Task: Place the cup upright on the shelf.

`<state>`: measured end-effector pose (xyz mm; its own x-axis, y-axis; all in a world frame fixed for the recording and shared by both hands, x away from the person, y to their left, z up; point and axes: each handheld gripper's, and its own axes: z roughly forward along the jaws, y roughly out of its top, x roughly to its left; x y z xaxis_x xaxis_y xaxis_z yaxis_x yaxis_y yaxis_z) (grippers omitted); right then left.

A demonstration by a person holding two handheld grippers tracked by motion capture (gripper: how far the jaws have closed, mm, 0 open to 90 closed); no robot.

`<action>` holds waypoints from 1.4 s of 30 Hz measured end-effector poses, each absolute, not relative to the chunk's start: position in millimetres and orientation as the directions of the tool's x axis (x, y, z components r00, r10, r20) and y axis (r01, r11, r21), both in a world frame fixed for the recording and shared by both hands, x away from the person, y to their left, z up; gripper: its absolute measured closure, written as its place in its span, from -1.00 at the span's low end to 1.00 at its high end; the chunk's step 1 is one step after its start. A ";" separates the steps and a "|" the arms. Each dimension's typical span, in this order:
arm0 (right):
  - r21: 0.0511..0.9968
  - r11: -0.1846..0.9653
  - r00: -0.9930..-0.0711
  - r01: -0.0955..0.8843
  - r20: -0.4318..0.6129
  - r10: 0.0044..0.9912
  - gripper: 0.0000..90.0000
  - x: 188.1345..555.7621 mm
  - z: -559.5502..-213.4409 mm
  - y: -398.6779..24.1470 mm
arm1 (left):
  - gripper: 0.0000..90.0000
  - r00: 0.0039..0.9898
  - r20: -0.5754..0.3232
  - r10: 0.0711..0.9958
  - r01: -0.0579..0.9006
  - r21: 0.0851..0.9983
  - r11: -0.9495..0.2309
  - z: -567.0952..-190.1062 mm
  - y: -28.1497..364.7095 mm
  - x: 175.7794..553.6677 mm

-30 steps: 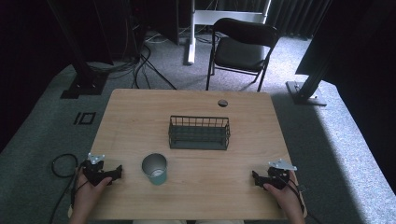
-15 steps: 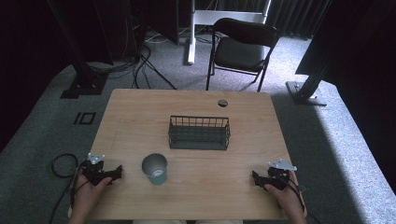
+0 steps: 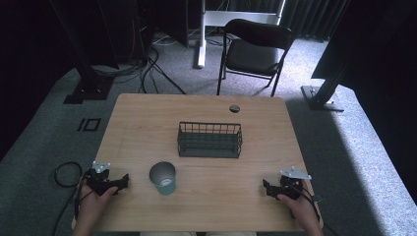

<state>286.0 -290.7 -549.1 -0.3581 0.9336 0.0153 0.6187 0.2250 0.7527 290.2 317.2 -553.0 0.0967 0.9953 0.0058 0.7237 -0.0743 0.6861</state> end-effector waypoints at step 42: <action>0.807 0.375 -0.651 0.456 0.014 0.759 -0.74 294.3 -515.9 -204.7 | -0.99 0.097 0.006 0.995 0.724 0.686 -0.075 -553.0 317.1 290.2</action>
